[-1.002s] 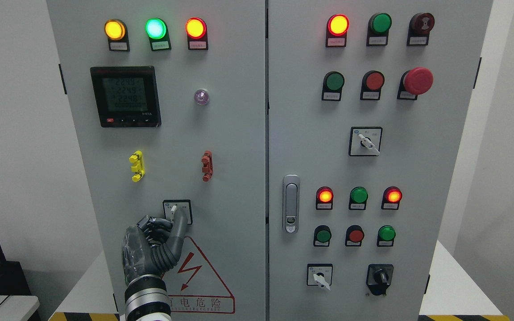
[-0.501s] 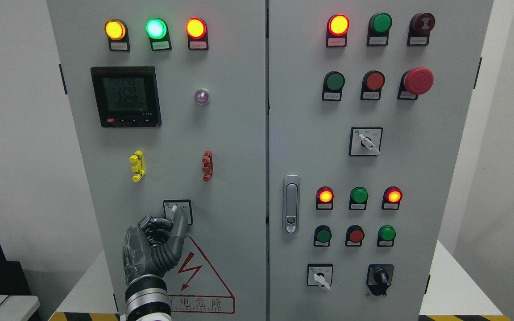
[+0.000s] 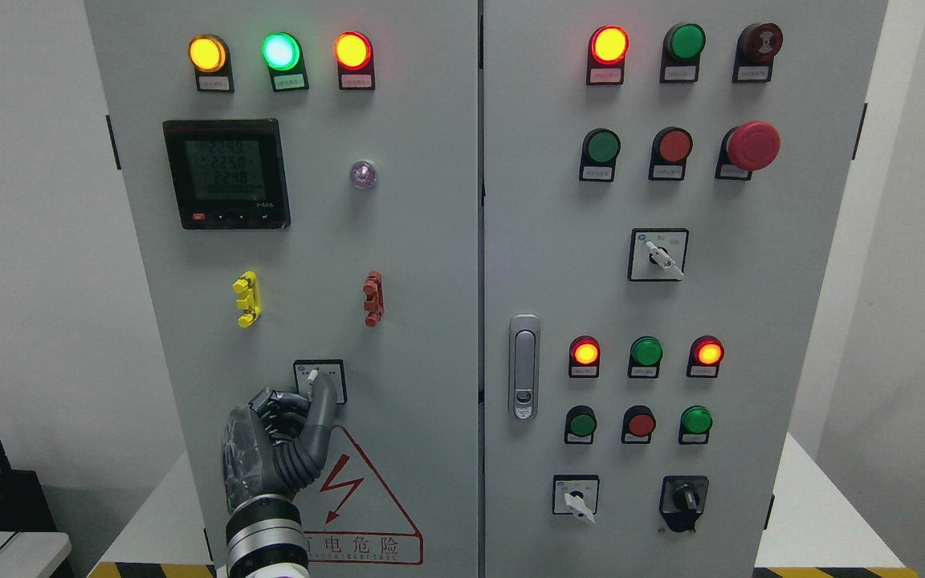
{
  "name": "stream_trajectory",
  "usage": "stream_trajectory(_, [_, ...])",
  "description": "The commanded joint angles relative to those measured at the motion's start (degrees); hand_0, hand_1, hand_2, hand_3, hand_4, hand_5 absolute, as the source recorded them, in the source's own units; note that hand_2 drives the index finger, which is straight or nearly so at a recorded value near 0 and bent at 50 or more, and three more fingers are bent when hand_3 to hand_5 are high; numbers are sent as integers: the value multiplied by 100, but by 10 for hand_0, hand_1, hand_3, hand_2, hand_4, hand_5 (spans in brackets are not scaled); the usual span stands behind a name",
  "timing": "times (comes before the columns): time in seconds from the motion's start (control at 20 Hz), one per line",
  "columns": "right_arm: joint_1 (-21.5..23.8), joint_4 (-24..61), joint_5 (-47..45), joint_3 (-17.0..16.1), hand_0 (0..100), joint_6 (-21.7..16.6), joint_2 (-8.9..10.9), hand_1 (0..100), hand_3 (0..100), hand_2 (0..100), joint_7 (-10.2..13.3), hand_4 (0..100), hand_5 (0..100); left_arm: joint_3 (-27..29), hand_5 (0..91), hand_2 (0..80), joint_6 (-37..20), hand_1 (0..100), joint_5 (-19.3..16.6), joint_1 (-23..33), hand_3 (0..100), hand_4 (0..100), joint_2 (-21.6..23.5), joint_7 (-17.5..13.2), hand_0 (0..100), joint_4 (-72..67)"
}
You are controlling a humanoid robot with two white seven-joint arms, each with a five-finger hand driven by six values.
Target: Turn on light switch 1
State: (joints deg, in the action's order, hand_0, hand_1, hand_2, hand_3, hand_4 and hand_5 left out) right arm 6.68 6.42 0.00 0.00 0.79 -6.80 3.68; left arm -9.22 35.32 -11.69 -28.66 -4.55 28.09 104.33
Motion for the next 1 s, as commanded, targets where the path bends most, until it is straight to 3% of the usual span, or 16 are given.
stream_trajectory(0.0, [0, 0, -141, 97, 120, 0, -5, 389, 0, 0, 2, 0, 0, 0, 651, 655, 2, 417, 0, -8, 855, 812, -2, 4, 404, -35])
stream_trajectory(0.95, [0, 0, -141, 97, 120, 0, 4, 389, 0, 0, 2, 0, 0, 0, 672, 651, 2, 352, 18, -61, 851, 813, -2, 4, 520, -44])
